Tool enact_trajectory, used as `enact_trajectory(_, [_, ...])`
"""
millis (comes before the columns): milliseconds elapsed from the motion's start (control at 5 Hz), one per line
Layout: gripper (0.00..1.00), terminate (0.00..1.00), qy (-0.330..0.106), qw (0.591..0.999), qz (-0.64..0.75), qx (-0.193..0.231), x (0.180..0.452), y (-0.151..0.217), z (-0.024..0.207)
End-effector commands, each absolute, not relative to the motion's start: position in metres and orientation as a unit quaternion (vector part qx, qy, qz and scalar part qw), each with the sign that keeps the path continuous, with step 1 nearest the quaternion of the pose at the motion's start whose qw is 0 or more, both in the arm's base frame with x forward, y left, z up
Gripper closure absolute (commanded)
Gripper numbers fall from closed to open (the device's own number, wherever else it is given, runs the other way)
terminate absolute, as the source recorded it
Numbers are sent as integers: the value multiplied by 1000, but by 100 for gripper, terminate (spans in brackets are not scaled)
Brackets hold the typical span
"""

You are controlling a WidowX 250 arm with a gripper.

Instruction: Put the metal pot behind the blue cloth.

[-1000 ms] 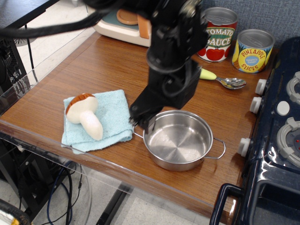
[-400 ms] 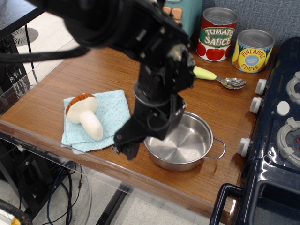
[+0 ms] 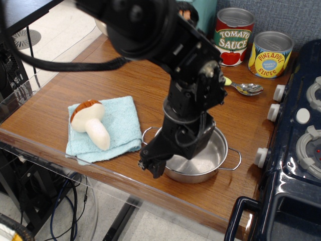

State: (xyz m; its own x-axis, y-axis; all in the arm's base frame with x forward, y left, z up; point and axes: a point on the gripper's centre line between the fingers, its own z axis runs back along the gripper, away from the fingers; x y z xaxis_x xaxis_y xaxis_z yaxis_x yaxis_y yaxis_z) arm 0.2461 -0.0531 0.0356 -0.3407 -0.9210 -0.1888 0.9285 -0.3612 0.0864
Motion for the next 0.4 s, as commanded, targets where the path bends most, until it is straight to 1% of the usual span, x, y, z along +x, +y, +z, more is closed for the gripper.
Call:
enact_trajectory(0, [0,0,27,551,-826,114,267,-60,24])
enact_trajectory(200, [100,0,35,550,-825,124,268,-61,19])
